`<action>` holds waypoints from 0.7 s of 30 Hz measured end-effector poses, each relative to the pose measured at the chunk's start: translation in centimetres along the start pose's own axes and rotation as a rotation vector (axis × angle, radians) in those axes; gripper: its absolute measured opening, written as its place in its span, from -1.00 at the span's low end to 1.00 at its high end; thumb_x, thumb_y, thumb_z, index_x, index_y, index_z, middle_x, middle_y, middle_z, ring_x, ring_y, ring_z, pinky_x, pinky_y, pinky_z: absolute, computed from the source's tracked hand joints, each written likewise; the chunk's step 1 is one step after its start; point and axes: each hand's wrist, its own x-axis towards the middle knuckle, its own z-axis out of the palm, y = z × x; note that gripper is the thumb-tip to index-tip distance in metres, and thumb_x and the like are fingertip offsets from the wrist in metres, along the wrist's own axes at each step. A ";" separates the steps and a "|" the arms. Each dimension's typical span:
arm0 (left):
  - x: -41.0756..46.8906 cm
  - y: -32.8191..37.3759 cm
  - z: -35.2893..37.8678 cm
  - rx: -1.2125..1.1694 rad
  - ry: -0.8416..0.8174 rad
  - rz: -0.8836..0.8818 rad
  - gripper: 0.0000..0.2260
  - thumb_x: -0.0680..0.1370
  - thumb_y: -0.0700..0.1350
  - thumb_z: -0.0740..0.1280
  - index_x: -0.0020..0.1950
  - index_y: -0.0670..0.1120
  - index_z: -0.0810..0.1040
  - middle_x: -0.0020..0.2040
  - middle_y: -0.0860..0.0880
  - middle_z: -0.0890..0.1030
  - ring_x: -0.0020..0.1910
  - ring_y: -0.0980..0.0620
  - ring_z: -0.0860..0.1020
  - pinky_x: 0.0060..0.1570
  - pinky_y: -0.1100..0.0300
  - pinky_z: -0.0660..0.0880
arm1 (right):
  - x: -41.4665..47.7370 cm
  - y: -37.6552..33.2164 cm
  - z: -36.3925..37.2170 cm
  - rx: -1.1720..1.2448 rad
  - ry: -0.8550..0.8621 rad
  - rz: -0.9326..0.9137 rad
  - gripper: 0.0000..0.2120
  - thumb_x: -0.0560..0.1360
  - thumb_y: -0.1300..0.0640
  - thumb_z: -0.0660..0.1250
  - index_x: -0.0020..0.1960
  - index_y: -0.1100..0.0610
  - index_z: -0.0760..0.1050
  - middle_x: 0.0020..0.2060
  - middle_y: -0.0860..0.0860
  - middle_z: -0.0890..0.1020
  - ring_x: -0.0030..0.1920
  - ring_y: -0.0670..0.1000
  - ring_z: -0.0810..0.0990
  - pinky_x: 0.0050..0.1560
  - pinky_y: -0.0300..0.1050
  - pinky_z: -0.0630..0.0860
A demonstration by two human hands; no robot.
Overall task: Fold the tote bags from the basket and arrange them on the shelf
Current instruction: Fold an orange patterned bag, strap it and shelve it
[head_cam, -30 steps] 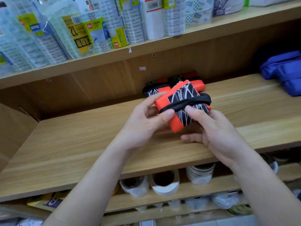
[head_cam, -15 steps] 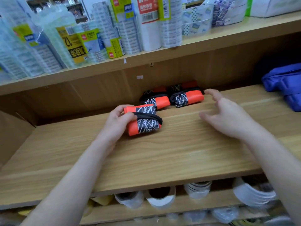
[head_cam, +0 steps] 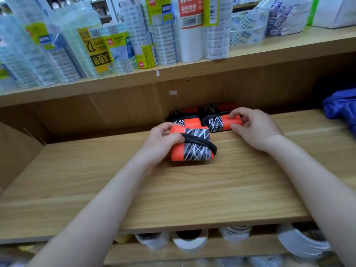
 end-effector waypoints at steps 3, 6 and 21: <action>0.9 -0.1 2.7 0.060 -0.071 0.051 -0.80 0.51 -0.28 0.35 -0.03 0.03 0.56 -0.20 -0.04 0.65 -0.31 0.10 0.59 -0.28 0.30 0.50 | 0.0 -0.1 -0.2 0.149 0.006 -0.019 -0.77 0.62 -0.02 0.22 0.15 -0.01 0.60 0.01 -0.04 0.61 0.08 0.00 0.54 0.07 -0.13 0.40; 2.0 -0.2 4.3 0.165 -0.040 0.110 -0.88 0.48 -0.14 0.43 -0.05 0.05 0.56 -0.16 -0.13 0.68 -0.21 -0.08 0.64 -0.10 0.08 0.57 | -0.4 -0.2 -0.8 0.305 -0.063 0.029 -0.59 0.63 -0.16 0.10 0.17 0.03 0.63 0.07 -0.09 0.62 0.17 -0.05 0.54 0.22 -0.09 0.40; 0.2 0.4 4.7 0.448 0.143 0.303 -0.78 0.53 0.03 0.41 0.16 0.03 0.59 -0.23 0.13 0.59 -0.24 0.13 0.54 -0.04 0.11 0.52 | -3.8 -0.3 -3.1 0.336 0.093 0.075 -0.69 0.61 -0.08 0.23 0.32 -0.07 0.49 -0.07 -0.09 0.58 -0.02 -0.08 0.56 0.06 -0.13 0.44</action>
